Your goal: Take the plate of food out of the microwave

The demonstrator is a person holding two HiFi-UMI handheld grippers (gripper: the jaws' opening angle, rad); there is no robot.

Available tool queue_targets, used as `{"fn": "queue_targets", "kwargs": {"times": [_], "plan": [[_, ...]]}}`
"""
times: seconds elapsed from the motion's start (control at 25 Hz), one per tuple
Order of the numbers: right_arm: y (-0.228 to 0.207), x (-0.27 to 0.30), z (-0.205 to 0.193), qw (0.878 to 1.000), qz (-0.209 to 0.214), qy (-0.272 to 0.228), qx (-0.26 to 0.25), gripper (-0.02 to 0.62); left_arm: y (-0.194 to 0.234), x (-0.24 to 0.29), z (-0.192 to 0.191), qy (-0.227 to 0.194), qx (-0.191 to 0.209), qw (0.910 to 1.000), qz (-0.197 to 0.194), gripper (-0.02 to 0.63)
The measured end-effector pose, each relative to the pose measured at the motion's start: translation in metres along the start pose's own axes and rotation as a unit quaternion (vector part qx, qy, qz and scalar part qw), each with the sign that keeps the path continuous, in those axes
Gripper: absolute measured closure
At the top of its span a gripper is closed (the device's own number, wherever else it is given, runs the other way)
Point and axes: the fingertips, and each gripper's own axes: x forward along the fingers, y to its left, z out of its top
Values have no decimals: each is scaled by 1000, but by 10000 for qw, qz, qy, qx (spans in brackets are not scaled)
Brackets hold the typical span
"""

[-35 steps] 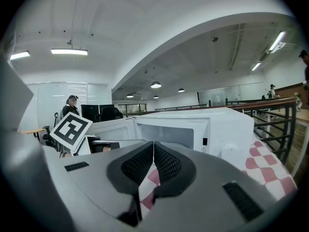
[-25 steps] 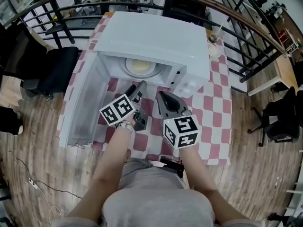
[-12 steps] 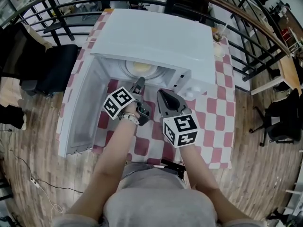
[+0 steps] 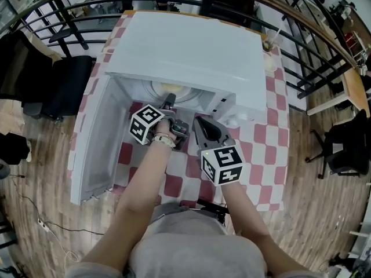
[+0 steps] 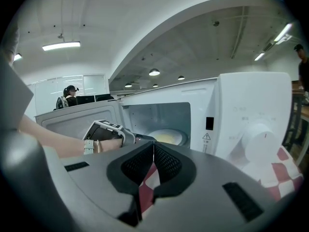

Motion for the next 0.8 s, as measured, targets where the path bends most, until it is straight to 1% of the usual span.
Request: {"fn": "queue_targets", "kwargs": {"times": [0.08, 0.24, 0.48, 0.64, 0.8], "plan": [[-1, 3, -4, 10000, 5, 51, 3, 568, 4, 4, 1, 7, -82, 9999, 83, 293], [-2, 8, -10, 9999, 16, 145, 10, 569, 10, 9, 4, 5, -382, 9991, 183, 293], [-4, 10, -17, 9997, -13, 235, 43, 569, 13, 19, 3, 71, -496, 9983, 304, 293], [-7, 9, -18, 9997, -42, 253, 42, 568, 20, 21, 0, 108, -590, 9971, 471, 294], [-7, 7, -19, 9996, -46, 273, 28, 569, 22, 21, 1, 112, -641, 9968, 474, 295]]}}
